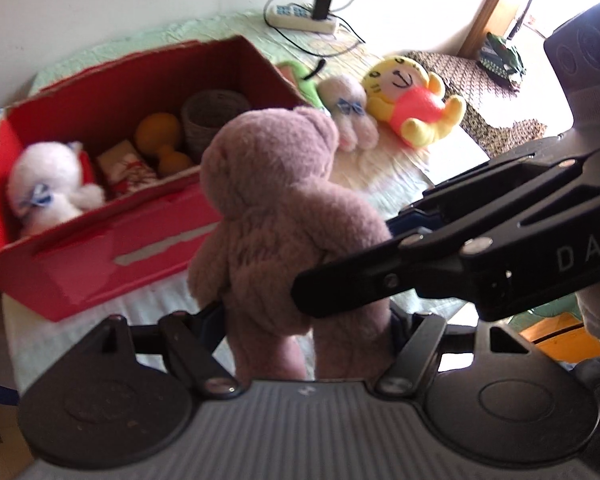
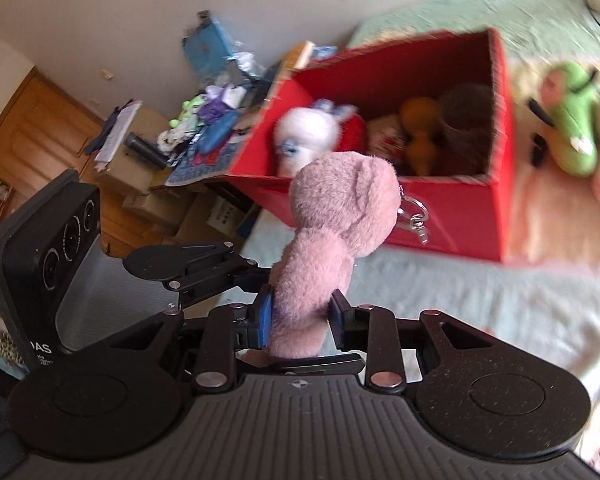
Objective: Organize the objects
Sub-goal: 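Lift the pink teddy bear and carry it toward the red box with the right gripper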
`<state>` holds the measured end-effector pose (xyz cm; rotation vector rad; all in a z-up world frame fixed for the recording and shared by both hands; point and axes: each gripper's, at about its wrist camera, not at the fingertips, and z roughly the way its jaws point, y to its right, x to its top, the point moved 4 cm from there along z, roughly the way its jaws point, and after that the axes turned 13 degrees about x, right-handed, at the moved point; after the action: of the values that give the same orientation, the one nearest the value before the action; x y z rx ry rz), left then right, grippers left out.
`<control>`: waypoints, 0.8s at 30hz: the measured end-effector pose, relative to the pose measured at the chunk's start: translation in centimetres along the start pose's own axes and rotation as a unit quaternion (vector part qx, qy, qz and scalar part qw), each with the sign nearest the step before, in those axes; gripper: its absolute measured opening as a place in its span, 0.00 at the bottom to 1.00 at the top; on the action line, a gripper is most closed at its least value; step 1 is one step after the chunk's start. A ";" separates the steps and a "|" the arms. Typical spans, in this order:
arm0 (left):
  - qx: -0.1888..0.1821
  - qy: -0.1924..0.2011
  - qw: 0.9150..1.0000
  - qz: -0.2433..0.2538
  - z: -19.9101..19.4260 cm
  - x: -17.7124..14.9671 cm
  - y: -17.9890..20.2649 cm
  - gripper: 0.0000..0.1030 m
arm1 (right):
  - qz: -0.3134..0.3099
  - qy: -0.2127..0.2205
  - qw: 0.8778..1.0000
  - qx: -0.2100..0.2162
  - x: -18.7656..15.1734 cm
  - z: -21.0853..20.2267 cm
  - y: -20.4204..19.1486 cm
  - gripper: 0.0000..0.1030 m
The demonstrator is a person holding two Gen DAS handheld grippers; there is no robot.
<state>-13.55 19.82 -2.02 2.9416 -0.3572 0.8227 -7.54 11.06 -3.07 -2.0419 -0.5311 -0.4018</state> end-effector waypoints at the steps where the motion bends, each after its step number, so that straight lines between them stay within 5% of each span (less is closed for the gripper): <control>1: 0.002 0.005 1.000 -0.004 -0.4 0.0 -0.5 0.71 | -0.007 0.001 1.000 0.003 0.3 0.2 -0.5 0.30; 16: 0.035 0.123 0.991 -0.026 -4.6 6.1 -6.6 0.71 | -0.095 0.093 0.991 0.005 7.3 0.8 -4.0 0.31; 24: 0.048 0.138 0.988 -0.041 -2.3 9.9 -8.7 0.71 | -0.109 0.106 0.988 -0.007 11.4 1.7 -1.2 0.30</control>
<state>-4.36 26.54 5.05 2.8482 -0.1817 1.2470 1.62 15.45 2.45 -1.9306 -0.6227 -0.7455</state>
